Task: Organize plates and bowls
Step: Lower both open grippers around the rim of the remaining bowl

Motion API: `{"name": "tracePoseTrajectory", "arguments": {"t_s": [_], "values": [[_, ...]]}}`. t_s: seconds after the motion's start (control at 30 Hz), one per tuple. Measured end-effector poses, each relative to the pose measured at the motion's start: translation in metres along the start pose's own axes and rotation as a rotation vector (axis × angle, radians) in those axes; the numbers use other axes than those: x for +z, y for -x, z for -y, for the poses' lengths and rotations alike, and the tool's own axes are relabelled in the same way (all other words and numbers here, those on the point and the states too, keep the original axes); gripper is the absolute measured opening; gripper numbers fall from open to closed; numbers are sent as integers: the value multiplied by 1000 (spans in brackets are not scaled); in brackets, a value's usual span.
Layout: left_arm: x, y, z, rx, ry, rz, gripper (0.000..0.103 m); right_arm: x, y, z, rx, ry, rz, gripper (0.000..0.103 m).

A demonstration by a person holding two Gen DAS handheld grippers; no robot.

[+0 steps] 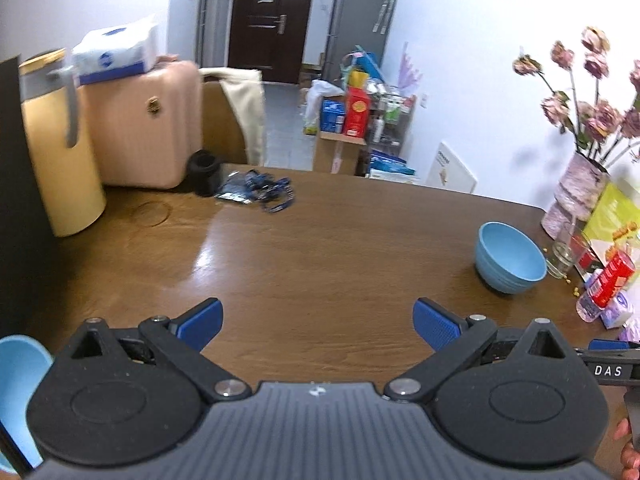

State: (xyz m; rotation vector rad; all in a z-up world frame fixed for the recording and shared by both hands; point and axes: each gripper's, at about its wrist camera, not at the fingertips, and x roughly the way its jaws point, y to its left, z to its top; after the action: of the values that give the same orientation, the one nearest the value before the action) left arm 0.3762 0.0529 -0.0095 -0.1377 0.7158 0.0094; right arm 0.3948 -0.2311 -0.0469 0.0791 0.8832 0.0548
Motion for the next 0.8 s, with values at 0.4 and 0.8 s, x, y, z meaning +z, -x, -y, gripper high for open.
{"name": "tracePoseTrajectory", "arguments": {"t_s": [0.4, 0.8], "values": [[43, -45, 51, -103, -16, -50, 103, 37, -15, 53, -39, -71, 28, 103], [82, -80, 113, -173, -107, -33, 103, 77, -26, 87, -76, -100, 66, 103]]}}
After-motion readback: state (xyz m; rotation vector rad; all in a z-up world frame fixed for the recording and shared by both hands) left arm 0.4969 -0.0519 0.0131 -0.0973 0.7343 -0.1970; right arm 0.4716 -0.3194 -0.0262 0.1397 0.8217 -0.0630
